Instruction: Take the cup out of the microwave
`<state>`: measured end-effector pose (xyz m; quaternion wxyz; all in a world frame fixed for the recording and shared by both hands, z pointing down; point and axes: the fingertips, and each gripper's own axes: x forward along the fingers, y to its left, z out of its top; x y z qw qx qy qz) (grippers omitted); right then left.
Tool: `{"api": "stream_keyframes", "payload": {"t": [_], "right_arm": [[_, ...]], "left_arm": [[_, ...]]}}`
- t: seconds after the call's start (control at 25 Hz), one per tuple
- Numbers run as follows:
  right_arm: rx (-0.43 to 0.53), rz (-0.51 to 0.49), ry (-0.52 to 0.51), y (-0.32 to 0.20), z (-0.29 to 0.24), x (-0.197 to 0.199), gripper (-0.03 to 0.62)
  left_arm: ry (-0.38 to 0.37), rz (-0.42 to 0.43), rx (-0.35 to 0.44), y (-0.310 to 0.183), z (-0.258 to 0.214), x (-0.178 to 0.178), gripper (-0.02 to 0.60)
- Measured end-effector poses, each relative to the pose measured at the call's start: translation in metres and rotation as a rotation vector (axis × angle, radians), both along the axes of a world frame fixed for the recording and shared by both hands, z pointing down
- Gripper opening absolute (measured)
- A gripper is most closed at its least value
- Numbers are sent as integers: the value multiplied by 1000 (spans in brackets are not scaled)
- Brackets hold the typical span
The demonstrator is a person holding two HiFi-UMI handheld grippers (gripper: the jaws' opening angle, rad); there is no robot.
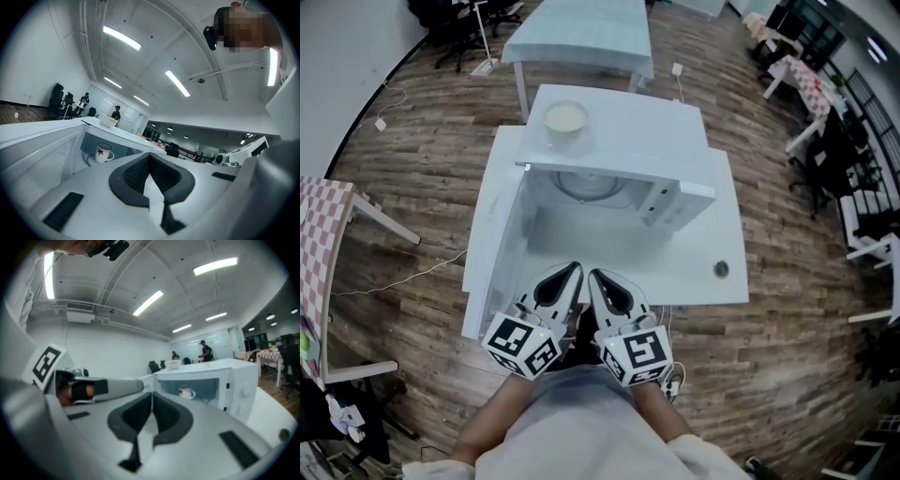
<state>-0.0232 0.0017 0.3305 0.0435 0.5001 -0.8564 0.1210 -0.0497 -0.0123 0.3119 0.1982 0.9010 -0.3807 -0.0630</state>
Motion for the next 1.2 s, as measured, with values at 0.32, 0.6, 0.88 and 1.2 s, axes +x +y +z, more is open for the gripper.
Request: {"api": "stream_keyframes", "payload": {"t": [0.32, 0.6, 0.88, 1.2], "right_arm": [[-36, 0, 8, -40, 22, 12, 23], [-60, 10, -9, -74, 45, 25, 23], [-79, 15, -16, -104, 60, 28, 23], [-87, 27, -13, -143, 86, 37, 25]], "left_arm": [[-2, -34, -37, -33, 14, 3, 8], [-11, -61, -72, -57, 29, 8, 8], [-23, -79, -90, -80, 42, 10, 7], [-35, -148, -108, -103, 52, 2, 7]]}}
